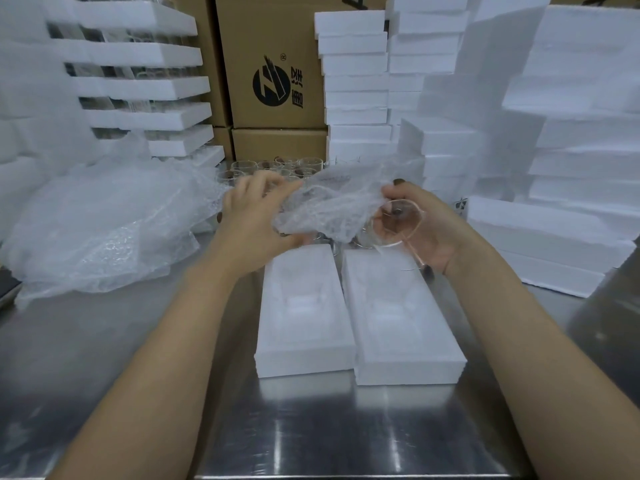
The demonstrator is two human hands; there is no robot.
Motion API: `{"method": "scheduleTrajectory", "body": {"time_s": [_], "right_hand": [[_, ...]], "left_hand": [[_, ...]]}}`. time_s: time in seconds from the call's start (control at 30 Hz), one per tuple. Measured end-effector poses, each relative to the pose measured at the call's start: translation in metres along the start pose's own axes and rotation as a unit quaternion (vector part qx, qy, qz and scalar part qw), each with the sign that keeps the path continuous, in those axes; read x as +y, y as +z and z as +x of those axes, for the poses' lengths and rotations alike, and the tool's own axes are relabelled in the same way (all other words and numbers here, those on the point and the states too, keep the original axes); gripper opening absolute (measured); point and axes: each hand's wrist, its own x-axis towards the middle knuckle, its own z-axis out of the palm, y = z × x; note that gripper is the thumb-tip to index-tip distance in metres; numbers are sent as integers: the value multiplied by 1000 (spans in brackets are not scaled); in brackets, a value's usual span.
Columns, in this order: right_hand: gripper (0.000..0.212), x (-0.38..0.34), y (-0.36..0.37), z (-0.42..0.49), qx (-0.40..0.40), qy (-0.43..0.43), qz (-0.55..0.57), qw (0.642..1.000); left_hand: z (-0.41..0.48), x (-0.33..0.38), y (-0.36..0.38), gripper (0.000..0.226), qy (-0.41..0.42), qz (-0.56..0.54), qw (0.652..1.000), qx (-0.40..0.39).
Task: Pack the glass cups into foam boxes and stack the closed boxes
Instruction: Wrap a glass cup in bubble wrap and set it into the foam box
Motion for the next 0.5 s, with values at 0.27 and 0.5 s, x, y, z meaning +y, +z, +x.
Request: {"method": "scheduleTrajectory", "body": {"time_s": [0.27, 0.5], "right_hand": [[17, -1, -8, 5, 119, 24, 96, 988], [27, -4, -14, 11, 162, -49, 61, 984]], "left_hand": [[2, 4, -10, 23, -233, -229, 915, 238], [0, 35, -17, 39, -128, 13, 932, 338]]}}
